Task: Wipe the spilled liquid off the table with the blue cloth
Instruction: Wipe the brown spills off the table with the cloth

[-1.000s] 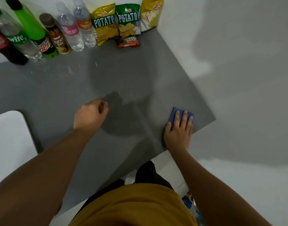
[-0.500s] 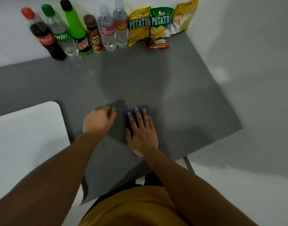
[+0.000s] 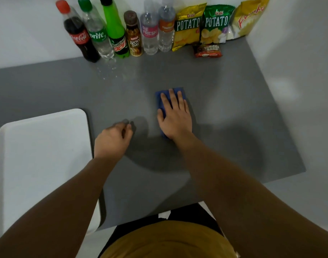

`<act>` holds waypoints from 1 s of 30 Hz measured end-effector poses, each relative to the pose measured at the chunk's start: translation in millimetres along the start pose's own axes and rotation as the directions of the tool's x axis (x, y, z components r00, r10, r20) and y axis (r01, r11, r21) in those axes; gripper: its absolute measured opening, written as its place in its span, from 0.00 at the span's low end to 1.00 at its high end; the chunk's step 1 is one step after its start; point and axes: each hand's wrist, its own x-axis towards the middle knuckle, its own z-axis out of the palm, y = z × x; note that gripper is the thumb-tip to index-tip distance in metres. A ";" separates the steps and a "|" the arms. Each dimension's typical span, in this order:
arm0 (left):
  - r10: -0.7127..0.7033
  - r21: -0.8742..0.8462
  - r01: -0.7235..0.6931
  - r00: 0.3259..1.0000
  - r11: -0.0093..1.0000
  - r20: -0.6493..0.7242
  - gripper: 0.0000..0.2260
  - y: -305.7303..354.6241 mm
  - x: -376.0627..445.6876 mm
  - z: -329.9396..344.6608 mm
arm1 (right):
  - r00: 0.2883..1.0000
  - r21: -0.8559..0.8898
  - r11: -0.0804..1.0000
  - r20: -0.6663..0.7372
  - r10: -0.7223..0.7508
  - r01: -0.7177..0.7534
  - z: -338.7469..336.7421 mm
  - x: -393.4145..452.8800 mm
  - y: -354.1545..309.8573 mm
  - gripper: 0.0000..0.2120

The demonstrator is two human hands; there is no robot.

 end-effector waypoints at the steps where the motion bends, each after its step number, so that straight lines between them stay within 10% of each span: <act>1: -0.011 -0.002 0.011 1.000 1.000 0.008 0.16 -1.8 0.7 -1.2 | 0.999 0.004 0.999 -0.011 0.033 -0.033 -0.3 -0.4 1.8 0.30; 7: -0.037 -0.071 0.040 0.998 0.997 0.044 0.17 -10.9 7.9 -9.4 | 0.994 -0.025 0.996 -0.077 0.079 -0.081 5.8 -42.1 -6.6 0.29; 17: -0.011 -0.058 0.010 1.000 0.998 -0.005 0.14 -25.3 15.0 -13.4 | 0.957 0.002 0.959 0.064 -0.283 0.283 13.9 -14.1 -80.2 0.28; 30: 0.072 -0.091 -0.065 0.995 0.994 0.075 0.23 -38.2 30.3 -21.8 | 0.995 -0.014 0.995 -0.025 0.096 -0.096 -11.9 -8.5 11.7 0.29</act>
